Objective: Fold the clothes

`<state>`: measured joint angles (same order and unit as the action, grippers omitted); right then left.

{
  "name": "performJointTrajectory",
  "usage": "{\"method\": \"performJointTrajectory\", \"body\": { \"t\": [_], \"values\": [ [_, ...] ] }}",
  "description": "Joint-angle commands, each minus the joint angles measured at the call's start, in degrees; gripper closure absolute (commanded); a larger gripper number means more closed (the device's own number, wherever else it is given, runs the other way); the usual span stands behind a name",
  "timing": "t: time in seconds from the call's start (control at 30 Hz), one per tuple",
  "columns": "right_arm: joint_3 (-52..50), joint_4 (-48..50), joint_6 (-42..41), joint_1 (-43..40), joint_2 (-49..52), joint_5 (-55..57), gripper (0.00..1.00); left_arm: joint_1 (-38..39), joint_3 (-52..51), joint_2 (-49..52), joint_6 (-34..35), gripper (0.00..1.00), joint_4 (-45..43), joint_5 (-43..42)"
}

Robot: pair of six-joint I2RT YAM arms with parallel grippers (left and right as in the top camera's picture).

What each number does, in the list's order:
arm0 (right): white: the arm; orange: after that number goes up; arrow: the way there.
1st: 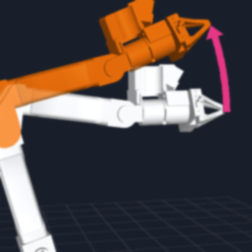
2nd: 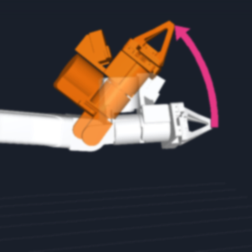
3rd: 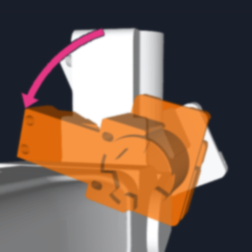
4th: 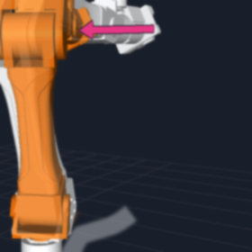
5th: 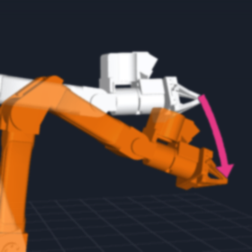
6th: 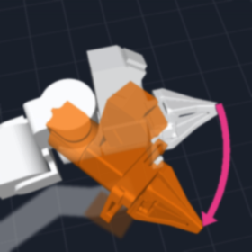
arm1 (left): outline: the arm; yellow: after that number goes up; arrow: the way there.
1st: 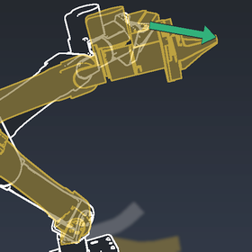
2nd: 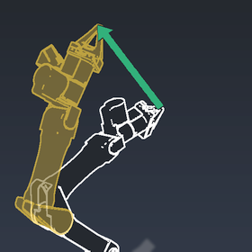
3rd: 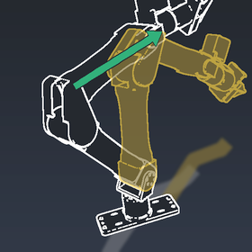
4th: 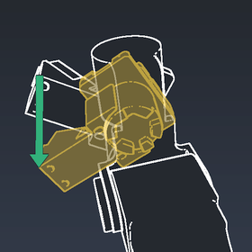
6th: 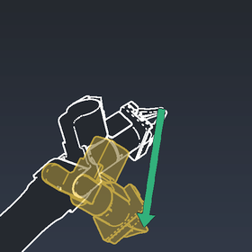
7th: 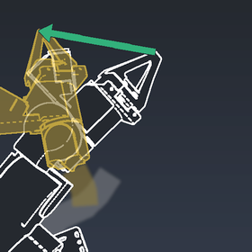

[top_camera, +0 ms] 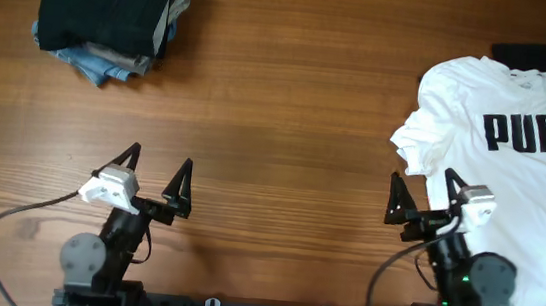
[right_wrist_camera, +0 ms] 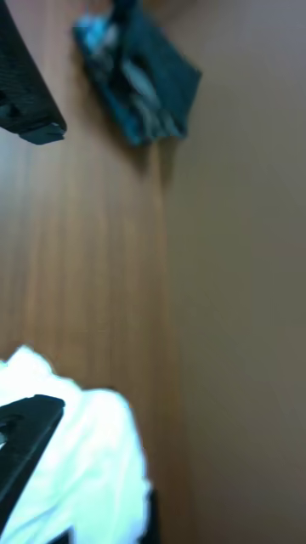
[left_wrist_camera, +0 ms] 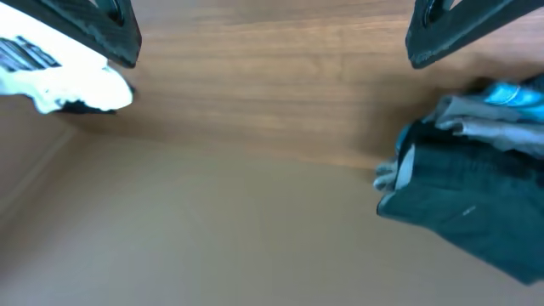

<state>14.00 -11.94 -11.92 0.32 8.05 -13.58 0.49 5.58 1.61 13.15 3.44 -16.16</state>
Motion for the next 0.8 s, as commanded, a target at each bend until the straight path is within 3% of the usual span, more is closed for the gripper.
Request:
{"method": "performJointTrajectory", "body": {
  "t": [0.0, 0.13, 0.2, 0.27, 0.37, 0.4, 0.43, 0.5, 0.6, 0.67, 0.77],
  "values": [
    [17.73, -12.61, -5.6, -0.2, 13.09, -3.21, 0.0, -0.07, 12.63, 8.09, 5.4, 0.0, 10.19, -0.52],
    [39.89, -31.65, -4.55, -0.2, 36.72, -3.21, 0.0, -0.07, 28.63, 27.39, 5.31, 0.0, 17.79, -1.38],
    [54.82, -44.41, -2.1, -0.2, 51.06, -3.41, 0.0, -0.04, 41.94, 41.07, 5.31, 0.0, 26.71, -1.38],
    [63.87, -49.99, -1.77, -0.2, 60.19, -4.0, 0.0, -0.07, 52.98, 50.9, 5.31, 0.0, 35.1, -1.36],
    [68.76, -46.53, 2.86, -0.2, 68.39, -3.72, 0.01, -0.04, 65.53, 62.51, 5.29, 0.0, 43.74, -1.38],
    [68.89, -44.0, 2.69, -0.2, 70.71, -2.36, 0.11, 0.02, 68.94, 66.2, 4.66, 0.0, 45.7, -1.38],
    [68.89, -41.66, 1.86, -0.2, 73.18, 0.61, 0.13, 0.04, 70.2, 67.93, 3.39, 0.0, 45.94, -1.38],
    [68.89, -37.42, -3.74, -0.2, 80.94, 10.21, 0.16, 0.04, 70.88, 70.07, 3.85, 0.0, 45.03, -2.75],
    [68.89, -30.32, -3.72, -0.2, 93.02, 16.41, 0.3, 0.04, 70.88, 70.73, 3.82, 0.0, 44.85, -3.76],
    [68.89, -25.29, -3.65, -0.33, 101.79, 19.3, 0.31, 0.04, 70.88, 70.73, 3.8, 0.0, 44.85, -3.76],
    [68.89, -23.21, -3.65, -0.35, 106.27, 21.64, 0.31, 0.02, 70.88, 70.9, 3.58, 0.0, 44.83, -2.49]
  ]
}}
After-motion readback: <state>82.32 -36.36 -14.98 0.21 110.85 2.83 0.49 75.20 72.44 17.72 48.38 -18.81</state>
